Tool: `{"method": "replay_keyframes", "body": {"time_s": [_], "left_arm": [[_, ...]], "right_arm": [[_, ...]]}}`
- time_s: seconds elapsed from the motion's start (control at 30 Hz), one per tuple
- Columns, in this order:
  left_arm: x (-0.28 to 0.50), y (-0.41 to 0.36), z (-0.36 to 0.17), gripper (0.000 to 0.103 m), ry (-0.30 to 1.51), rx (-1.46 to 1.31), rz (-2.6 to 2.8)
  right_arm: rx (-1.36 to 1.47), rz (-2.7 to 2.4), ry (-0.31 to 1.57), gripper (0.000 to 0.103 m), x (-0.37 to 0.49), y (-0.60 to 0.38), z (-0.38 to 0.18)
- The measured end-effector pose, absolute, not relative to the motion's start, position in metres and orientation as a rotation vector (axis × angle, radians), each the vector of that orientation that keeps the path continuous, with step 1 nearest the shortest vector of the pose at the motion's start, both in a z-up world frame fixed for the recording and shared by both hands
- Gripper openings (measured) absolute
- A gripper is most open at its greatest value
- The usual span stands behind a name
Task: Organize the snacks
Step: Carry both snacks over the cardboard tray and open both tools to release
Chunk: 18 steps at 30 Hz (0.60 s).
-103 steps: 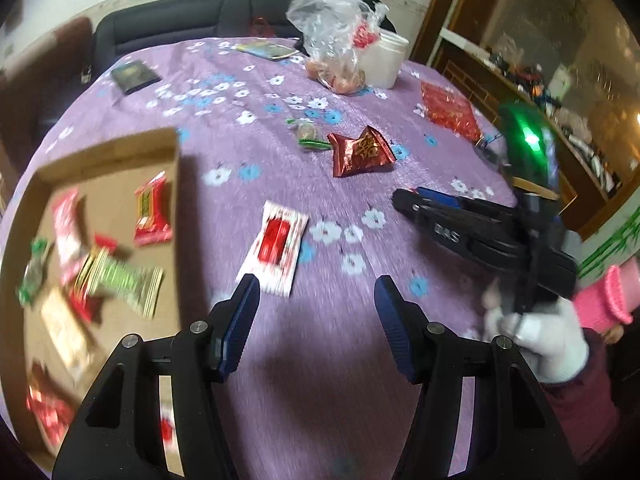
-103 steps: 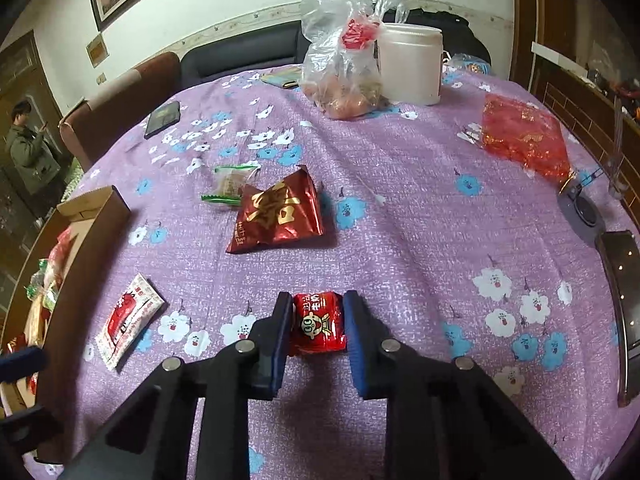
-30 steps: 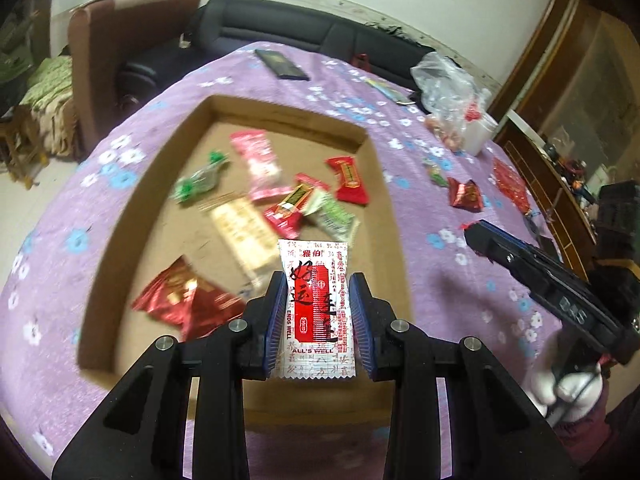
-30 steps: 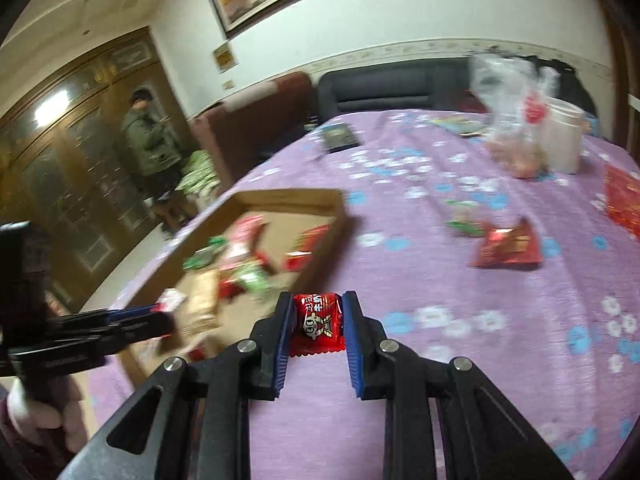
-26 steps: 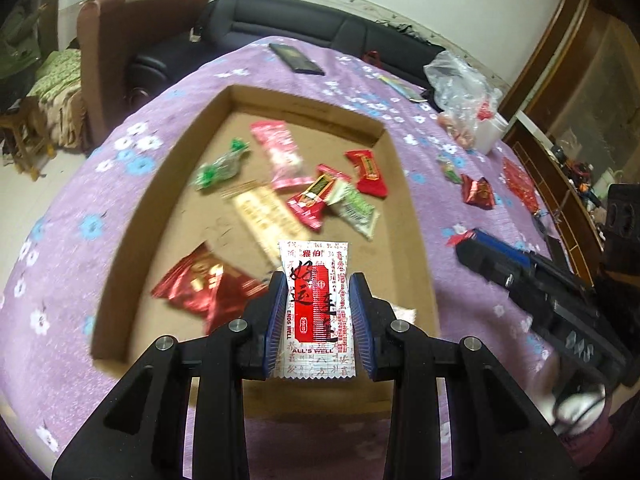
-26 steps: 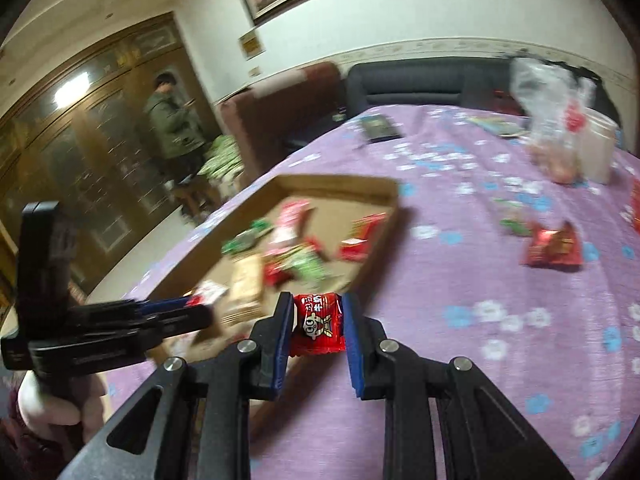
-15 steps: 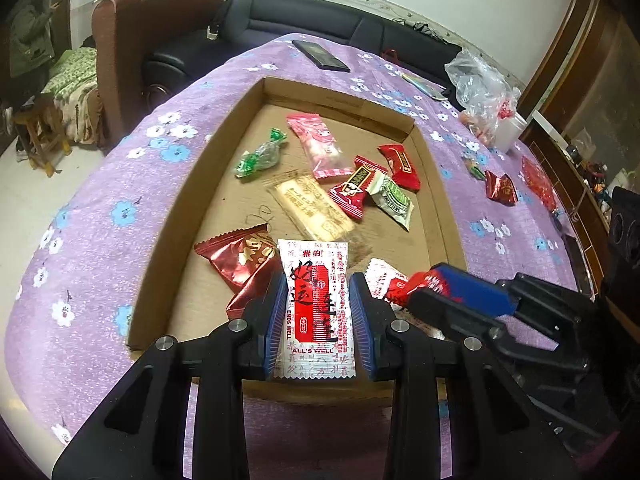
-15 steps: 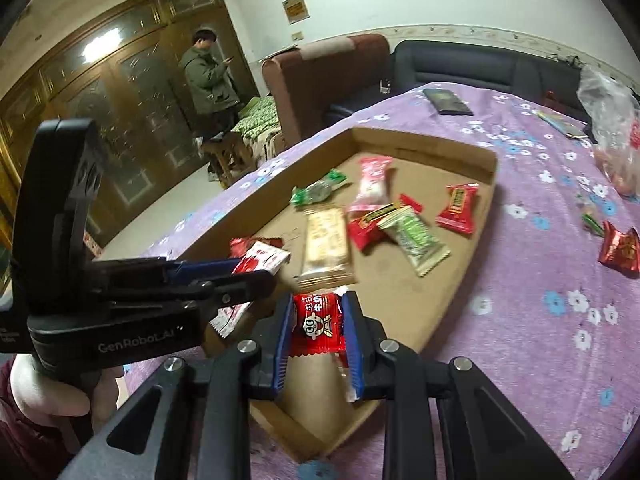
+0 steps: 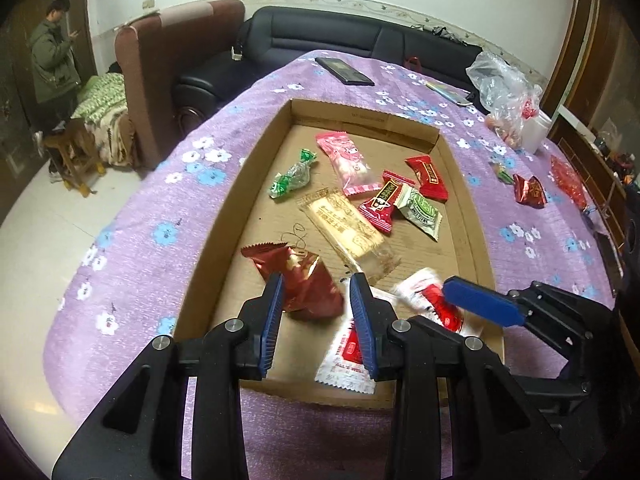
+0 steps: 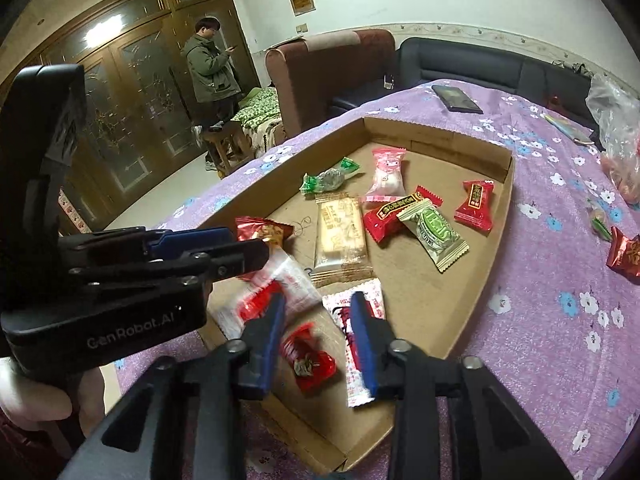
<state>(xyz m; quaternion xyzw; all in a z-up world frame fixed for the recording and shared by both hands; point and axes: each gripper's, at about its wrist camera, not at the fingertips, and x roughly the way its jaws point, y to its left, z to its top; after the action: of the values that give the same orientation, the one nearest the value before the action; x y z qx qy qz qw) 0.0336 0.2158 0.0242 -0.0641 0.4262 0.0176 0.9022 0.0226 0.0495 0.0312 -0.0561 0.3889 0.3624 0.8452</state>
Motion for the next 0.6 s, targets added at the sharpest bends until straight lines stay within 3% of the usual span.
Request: {"method": "replay_keyframes", "body": {"time_s": [0.33, 0.6], "left_arm": [[0.029, 0.206, 0.03, 0.032, 0.869, -0.107, 0.036], [0.023, 0.194, 0.038, 0.032, 0.839, -0.053, 0.075]], "right_arm": [[-0.093, 0.749, 0.787, 0.053, 0.016, 0.04, 0.04], [-0.068, 0.724, 0.778, 0.054, 0.013, 0.028, 0.041]]}}
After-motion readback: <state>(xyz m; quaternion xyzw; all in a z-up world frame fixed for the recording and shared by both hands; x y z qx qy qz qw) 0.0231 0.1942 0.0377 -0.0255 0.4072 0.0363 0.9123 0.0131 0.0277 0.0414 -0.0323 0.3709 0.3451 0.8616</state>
